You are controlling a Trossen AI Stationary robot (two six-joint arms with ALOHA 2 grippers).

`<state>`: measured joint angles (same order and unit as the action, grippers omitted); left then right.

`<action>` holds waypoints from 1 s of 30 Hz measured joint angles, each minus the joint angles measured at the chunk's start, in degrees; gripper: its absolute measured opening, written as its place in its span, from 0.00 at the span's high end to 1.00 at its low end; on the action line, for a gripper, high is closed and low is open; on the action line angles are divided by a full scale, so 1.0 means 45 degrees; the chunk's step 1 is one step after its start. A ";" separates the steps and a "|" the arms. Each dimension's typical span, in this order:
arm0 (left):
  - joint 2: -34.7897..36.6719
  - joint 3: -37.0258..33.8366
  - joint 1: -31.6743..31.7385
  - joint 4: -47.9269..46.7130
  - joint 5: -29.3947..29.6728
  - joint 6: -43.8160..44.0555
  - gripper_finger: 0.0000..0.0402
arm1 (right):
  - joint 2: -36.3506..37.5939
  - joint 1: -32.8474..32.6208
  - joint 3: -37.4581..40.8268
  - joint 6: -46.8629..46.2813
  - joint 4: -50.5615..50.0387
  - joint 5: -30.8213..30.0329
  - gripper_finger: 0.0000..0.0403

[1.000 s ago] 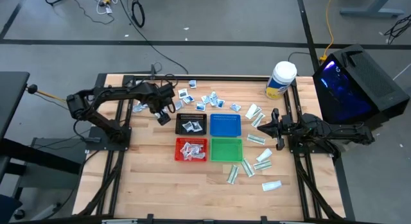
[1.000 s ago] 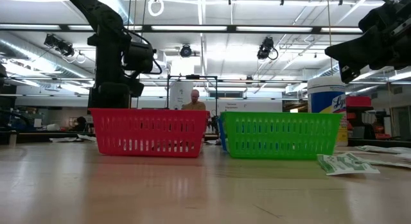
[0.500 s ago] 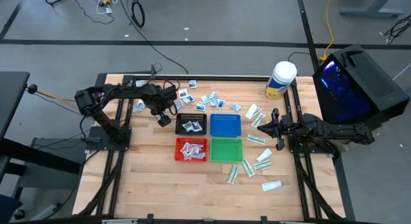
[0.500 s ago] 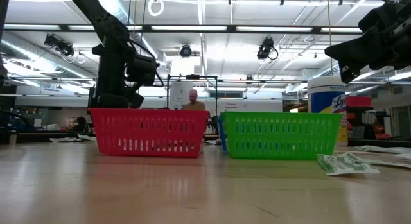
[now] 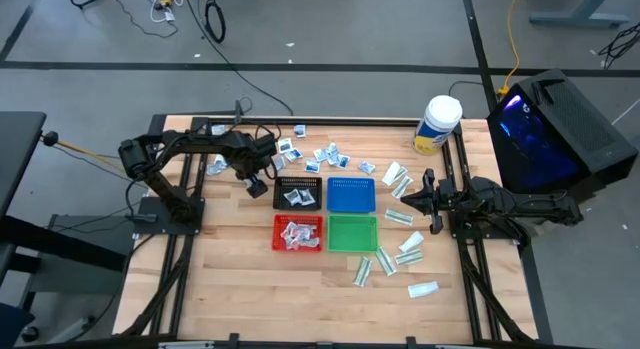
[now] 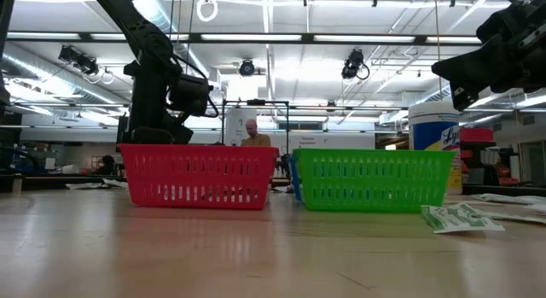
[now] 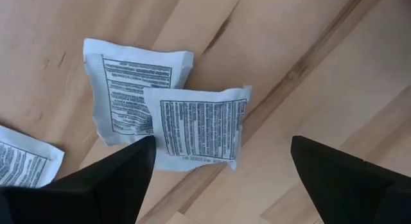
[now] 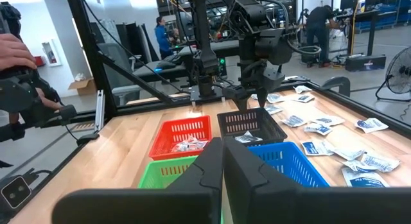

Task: Pick & Place First Aid Supplies
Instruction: Put the gray towelette pack into the black bin

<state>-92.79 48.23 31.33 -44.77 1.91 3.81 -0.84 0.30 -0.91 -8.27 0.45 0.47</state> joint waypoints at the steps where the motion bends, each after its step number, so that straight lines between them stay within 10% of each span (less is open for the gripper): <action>1: 0.0000 0.0000 0.0000 0.0004 0.0058 0.0005 0.08 | 0.0003 -0.0004 0.0004 -0.0004 0.0000 0.0000 0.96; 30: -0.0644 0.0057 -0.0078 0.0117 0.0260 -0.0029 0.07 | 0.0004 0.0000 0.0005 0.0000 0.0000 0.0004 0.96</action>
<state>-95.69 48.48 30.98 -44.25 3.08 3.68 -0.82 0.30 -0.89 -8.27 0.45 0.49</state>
